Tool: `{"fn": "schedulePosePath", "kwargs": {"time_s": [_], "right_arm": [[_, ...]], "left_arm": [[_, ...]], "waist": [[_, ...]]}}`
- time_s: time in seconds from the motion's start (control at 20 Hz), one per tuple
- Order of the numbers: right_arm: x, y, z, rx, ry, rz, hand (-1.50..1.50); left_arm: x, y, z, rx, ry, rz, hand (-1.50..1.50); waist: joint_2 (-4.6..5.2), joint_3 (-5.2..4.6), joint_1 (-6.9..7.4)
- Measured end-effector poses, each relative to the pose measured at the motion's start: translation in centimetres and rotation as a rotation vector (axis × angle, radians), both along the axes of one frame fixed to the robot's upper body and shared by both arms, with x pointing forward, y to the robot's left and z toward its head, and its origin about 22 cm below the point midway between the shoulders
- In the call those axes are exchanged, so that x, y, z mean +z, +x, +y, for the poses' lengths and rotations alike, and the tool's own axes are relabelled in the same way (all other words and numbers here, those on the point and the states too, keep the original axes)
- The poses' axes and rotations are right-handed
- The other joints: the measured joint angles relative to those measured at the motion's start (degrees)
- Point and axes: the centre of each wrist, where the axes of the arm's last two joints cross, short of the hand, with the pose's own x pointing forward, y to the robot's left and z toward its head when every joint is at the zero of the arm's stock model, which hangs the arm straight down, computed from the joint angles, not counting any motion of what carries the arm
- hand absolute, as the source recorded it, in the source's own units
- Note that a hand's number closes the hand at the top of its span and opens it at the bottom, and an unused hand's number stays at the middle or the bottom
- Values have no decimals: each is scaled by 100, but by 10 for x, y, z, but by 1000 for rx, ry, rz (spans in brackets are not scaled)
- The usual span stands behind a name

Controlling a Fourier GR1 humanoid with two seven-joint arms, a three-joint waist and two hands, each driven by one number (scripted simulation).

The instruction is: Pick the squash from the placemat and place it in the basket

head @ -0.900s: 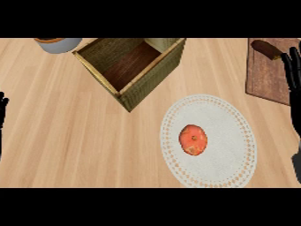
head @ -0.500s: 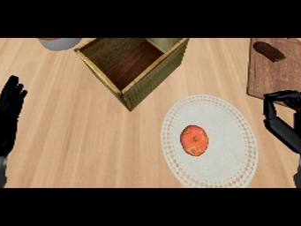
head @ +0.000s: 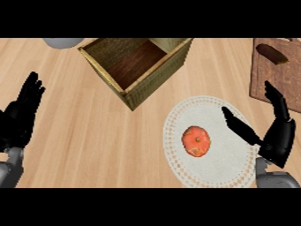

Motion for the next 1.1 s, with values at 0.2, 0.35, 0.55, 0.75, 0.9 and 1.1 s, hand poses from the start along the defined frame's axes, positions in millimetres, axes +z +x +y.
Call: {"fn": "schedulePosePath", "kwargs": {"time_s": [0.2, 0.35, 0.55, 0.75, 0.9, 1.1], "right_arm": [[6, -3, -6, -73, -64, 157, -150], [5, -13, -10, -38, -124, 364, -150], [15, -22, -4, 46, -167, 639, -150], [56, -31, 11, 109, -178, 801, -150], [91, -45, 20, 149, -177, 838, -150], [120, -65, 30, 192, -159, 800, -150]], "left_arm": [[1, 4, 0, 4, -8, 11, 0], [-2, 3, 0, 10, -7, 19, 0], [-3, 4, 0, 9, -6, 25, 0], [-5, 4, 0, 7, -9, 29, 0], [-4, 4, -1, 0, -14, 30, 0], [-1, 7, 0, -5, -18, 23, 0]], "waist": [[-30, -20, -50], [-44, -37, -83], [-53, -37, -74], [-70, -20, -64], [-64, -4, -41], [-39, 14, 12]]}}
